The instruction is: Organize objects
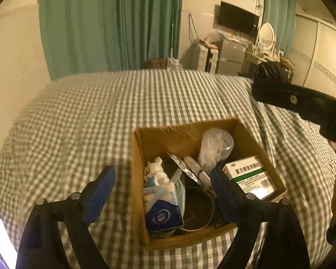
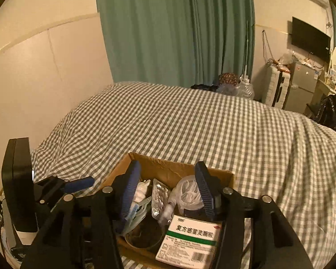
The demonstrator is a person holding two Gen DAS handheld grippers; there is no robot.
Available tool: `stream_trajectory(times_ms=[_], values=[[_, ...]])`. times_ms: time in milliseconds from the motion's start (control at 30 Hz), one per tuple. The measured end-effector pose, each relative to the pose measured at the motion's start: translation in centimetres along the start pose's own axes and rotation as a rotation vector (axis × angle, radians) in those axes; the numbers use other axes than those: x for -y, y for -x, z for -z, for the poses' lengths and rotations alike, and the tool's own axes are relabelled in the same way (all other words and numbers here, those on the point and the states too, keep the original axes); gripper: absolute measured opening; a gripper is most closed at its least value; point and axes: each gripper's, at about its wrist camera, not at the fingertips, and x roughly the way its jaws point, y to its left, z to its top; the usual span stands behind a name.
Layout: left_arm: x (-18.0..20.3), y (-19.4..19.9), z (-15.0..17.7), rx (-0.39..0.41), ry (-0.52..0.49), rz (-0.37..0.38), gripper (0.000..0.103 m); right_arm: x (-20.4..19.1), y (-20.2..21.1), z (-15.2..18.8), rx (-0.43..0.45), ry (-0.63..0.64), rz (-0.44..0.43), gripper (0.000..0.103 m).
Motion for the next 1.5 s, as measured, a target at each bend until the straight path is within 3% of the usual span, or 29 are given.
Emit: stream_trajectory(times_ms=[167, 433, 633, 833, 1067, 1200, 1333, 1500], values=[[-0.2, 3.5, -1.7, 0.081, 0.000, -0.037, 0.090, -0.6, 3.7, -0.3, 0.060, 0.023, 0.031, 0.062], [1.9, 10.6, -3.8, 0.266, -0.018, -0.040, 0.101, -0.8, 12.1, -0.6, 0.200, 0.047, 0.103, 0.076], [3.1, 15.8, -3.2, 0.367, -0.019, -0.056, 0.103, -1.2, 17.6, -0.3, 0.276, 0.034, 0.199, 0.092], [3.6, 19.4, -1.0, 0.453, -0.029, -0.098, 0.103, -2.7, 20.9, 0.9, 0.316, 0.020, 0.228, 0.103], [2.9, 18.6, 2.6, 0.455, -0.002, -0.150, 0.103, -2.6, 21.6, 4.4, 0.336, -0.013, 0.255, 0.103], [2.4, 17.6, 4.9, 0.507, 0.020, -0.178, 0.103, -2.5, 19.9, 7.2, 0.396, 0.024, 0.309, 0.103], [2.1, 15.0, 5.5, 0.442, 0.032, -0.182, 0.103, -1.8, 17.7, 8.7, 0.369, 0.002, 0.271, 0.103], [2.7, 13.9, 5.6, 0.421, 0.015, -0.168, 0.103, -0.9, 15.7, 9.0, 0.331, -0.013, 0.269, 0.103]])
